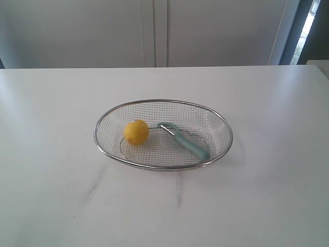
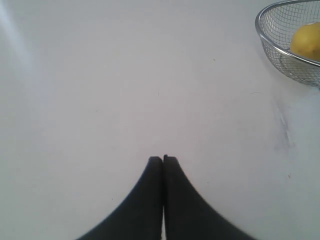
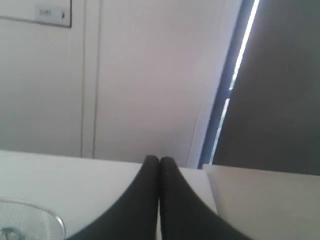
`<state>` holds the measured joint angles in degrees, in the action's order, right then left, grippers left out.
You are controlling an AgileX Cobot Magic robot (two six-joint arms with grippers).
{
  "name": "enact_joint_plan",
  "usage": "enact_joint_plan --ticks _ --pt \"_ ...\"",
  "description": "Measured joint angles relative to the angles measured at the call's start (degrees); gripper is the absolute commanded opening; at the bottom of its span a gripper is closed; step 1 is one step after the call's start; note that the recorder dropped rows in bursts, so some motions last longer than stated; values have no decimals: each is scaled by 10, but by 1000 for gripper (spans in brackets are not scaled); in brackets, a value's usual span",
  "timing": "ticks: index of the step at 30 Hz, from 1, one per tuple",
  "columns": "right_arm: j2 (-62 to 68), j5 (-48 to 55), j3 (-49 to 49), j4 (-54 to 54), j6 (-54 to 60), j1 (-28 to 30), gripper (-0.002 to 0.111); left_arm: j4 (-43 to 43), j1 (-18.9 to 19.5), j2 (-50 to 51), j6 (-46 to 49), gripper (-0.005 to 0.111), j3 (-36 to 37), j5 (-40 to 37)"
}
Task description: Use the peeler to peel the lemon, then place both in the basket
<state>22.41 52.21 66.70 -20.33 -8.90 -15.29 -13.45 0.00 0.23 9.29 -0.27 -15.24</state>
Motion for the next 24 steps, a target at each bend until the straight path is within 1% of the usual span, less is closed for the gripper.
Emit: enact_joint_plan --ticks 7,10,17,24 --pt "-114 2 1 0 0 73 0 0 0 0 0 0 0 0" --pt "-143 3 1 0 0 82 0 0 0 0 0 0 0 0" --pt "-178 4 2 0 -1 83 0 0 0 0 0 0 0 0" --pt "-182 4 2 1 -1 113 0 -1 0 0 0 0 0 0"
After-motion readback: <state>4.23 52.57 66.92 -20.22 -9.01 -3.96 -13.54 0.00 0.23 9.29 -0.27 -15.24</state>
